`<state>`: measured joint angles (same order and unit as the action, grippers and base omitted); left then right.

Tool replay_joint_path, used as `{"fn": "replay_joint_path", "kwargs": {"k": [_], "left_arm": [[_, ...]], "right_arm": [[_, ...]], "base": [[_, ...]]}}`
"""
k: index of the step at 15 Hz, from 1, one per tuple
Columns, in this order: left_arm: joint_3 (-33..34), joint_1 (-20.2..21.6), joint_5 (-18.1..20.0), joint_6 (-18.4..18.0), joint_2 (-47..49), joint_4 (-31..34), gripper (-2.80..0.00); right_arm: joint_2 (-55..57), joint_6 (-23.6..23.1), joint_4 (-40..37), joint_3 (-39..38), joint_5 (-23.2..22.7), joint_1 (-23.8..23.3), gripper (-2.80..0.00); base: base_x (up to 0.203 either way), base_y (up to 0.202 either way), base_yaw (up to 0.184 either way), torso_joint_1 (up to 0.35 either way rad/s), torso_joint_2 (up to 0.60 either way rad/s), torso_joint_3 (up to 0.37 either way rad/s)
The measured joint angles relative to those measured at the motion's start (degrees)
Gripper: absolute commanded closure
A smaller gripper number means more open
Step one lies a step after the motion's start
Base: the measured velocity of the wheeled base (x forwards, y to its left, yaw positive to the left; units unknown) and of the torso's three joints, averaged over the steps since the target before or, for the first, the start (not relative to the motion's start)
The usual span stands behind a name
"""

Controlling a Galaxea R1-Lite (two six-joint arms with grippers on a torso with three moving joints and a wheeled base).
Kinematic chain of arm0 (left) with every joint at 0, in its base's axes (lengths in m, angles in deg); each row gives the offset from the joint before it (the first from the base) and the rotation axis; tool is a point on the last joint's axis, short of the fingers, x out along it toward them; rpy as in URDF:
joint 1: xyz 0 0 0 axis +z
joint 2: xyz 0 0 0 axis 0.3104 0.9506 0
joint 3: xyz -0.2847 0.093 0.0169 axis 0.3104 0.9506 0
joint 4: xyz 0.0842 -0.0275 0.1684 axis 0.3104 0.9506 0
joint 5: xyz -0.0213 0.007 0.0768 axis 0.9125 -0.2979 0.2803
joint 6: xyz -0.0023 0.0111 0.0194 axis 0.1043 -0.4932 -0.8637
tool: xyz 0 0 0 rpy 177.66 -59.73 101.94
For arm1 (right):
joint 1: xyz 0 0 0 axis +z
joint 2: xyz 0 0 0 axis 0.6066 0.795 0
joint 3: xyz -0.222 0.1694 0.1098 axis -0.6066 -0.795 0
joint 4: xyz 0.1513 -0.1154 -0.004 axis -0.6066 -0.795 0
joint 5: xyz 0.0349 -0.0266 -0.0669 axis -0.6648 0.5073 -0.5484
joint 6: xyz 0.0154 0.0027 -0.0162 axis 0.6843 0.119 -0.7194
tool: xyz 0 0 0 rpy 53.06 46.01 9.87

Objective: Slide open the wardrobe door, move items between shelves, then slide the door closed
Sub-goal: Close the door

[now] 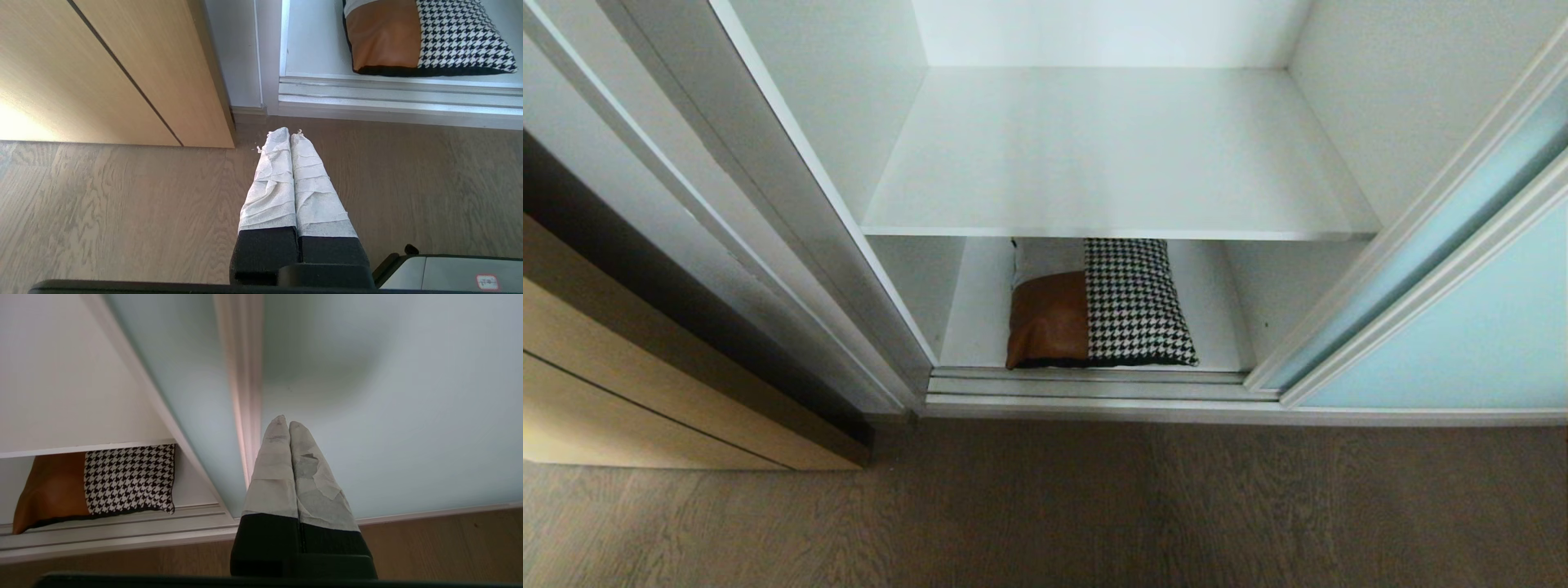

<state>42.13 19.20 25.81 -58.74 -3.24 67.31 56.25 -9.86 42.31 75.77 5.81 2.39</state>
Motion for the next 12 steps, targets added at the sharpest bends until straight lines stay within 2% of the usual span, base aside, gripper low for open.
{"fn": "replay_joint_path", "kwargs": {"k": [5,12], "left_arm": [[0.00,0.00,0.00,0.00,0.00,0.00,0.00],[0.00,-0.02,0.00,-0.02,0.00,0.00,0.00]], "right_arm": [[2.65,-0.07,3.82,0.75,-0.09,0.20,0.00],[4.49,-0.15,4.15,1.33,-0.35,1.24,0.00]], "base": [[0.000,0.000,0.000,0.000,0.00,0.000],[0.000,0.000,0.000,0.000,0.00,0.000]]}}
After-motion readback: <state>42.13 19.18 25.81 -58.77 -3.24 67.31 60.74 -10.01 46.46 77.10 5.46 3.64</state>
